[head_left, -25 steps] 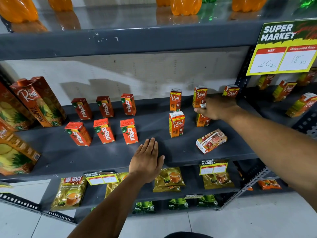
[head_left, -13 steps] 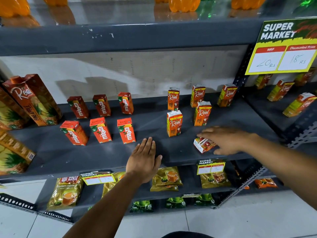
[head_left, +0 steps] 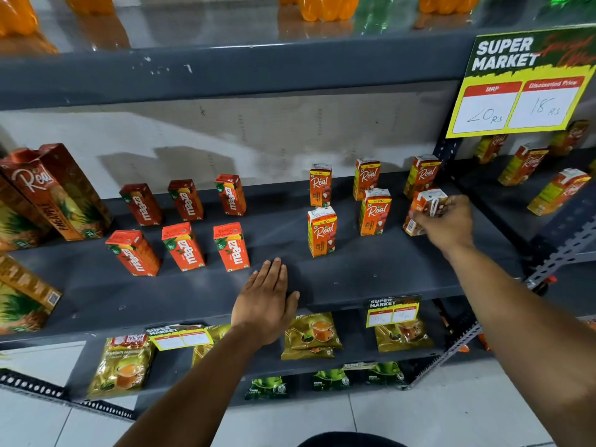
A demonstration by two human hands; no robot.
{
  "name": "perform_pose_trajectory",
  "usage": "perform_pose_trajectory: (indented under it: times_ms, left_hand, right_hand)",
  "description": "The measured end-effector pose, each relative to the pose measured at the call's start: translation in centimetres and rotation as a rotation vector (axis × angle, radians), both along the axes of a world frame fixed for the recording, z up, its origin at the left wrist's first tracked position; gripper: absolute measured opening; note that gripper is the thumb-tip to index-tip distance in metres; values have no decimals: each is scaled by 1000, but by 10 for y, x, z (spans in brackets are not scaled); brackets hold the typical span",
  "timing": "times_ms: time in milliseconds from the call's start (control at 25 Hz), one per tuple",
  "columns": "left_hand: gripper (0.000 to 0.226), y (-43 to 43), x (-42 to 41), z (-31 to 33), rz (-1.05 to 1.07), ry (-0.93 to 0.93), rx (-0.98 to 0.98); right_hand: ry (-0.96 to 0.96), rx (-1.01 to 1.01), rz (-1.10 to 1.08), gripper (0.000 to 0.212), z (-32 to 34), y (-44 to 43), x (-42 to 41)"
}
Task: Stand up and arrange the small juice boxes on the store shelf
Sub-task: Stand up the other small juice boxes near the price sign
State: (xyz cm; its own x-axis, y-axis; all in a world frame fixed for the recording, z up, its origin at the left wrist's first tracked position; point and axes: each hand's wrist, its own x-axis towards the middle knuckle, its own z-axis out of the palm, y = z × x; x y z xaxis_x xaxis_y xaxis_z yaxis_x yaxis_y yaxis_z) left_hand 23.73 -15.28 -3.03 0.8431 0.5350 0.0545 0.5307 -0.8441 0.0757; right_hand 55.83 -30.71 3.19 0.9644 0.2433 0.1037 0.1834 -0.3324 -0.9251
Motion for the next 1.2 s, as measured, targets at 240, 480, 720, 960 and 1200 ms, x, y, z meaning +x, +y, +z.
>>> perform_pose_trajectory:
  times_ms: [240, 480, 720, 960, 1200]
  left_hand:
    - [80, -2, 0, 0, -1, -5, -5]
    - [82, -2, 1, 0, 1, 18, -2]
    - [82, -1, 0, 0, -1, 19, -2]
    - [83, -2, -2, 0, -2, 24, -7]
    - [79, 0, -2, -3, -6, 22, -3]
  right_hand:
    - [-217, -167, 100, 79, -3, -5, -2]
    - [-690, -725, 658, 69, 53, -22, 27]
    - [-850, -1275, 915, 69, 67, -9, 48]
    - [-718, -1227, 884, 67, 75, 6, 47]
    - [-516, -1062, 409, 48, 64, 13, 34]
